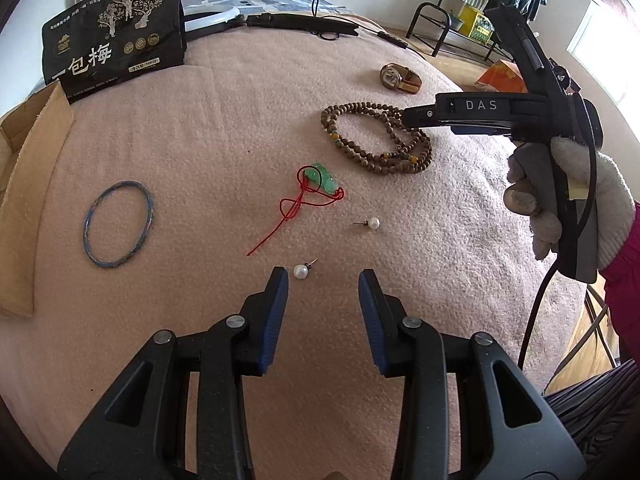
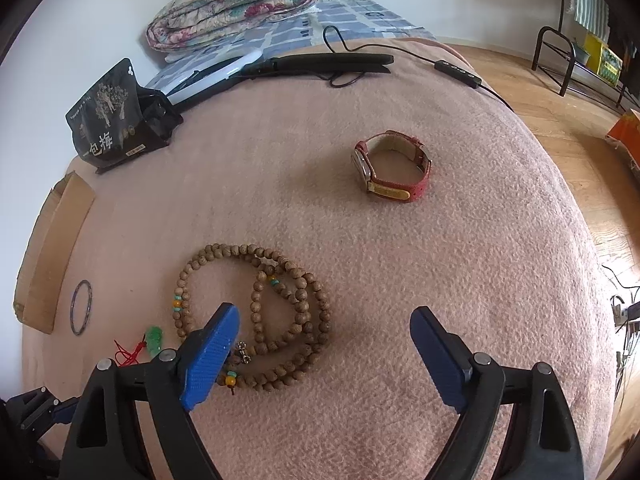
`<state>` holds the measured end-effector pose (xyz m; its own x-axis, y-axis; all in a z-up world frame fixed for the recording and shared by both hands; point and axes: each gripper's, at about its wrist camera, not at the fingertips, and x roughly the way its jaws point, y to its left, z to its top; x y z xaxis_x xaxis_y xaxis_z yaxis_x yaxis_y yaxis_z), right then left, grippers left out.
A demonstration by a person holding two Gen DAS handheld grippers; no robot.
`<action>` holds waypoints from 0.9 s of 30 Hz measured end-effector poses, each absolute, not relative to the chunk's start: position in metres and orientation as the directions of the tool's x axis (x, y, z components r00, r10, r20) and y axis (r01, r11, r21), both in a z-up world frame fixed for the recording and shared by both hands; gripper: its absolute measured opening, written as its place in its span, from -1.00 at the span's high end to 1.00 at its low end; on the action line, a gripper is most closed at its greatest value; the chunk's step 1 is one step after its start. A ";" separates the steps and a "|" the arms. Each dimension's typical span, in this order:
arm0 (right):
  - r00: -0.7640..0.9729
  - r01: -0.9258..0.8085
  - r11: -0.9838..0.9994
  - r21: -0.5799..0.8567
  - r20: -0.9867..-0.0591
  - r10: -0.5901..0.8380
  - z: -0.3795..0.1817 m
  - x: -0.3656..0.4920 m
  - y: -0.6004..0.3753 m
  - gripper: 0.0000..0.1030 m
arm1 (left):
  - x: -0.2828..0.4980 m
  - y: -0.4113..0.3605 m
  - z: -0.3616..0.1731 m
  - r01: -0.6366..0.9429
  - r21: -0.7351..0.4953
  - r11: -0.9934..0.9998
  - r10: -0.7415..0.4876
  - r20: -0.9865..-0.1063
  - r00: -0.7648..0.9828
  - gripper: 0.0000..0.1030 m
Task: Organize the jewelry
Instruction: 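Grasp the pearl stud with the left tool while the right tool grasps the brown mala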
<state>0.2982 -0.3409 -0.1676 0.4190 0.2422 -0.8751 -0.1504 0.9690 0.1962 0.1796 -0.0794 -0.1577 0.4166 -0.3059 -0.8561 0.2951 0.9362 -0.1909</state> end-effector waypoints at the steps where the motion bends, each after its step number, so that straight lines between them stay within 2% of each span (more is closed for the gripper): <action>1: 0.418 -0.150 0.970 0.193 -0.876 0.239 -0.169 0.299 -0.340 -0.73 | 0.180 -0.080 -0.159 0.295 -0.190 0.936 -0.305 -0.857 0.416 0.34; 3: 0.416 -0.146 0.970 0.194 -0.877 0.238 -0.171 0.300 -0.340 -0.73 | 0.183 -0.081 -0.161 0.296 -0.184 0.937 -0.299 -0.860 0.413 0.43; 12: 0.409 -0.154 0.970 0.188 -0.882 0.236 -0.177 0.306 -0.335 -0.73 | 0.193 -0.081 -0.174 0.291 -0.173 0.941 -0.283 -0.873 0.398 0.44; 14: 0.406 -0.156 0.970 0.189 -0.883 0.237 -0.179 0.308 -0.334 -0.73 | 0.194 -0.083 -0.178 0.293 -0.167 0.941 -0.277 -0.878 0.391 0.62; 19: 0.399 -0.170 0.971 0.168 -0.889 0.223 -0.182 0.310 -0.328 -0.73 | 0.195 -0.084 -0.183 0.299 -0.150 0.943 -0.264 -0.882 0.390 0.82; 27: 0.388 -0.201 0.977 0.075 -0.910 0.150 -0.188 0.312 -0.318 -0.70 | 0.197 -0.083 -0.184 0.307 -0.141 0.941 -0.261 -0.879 0.398 0.87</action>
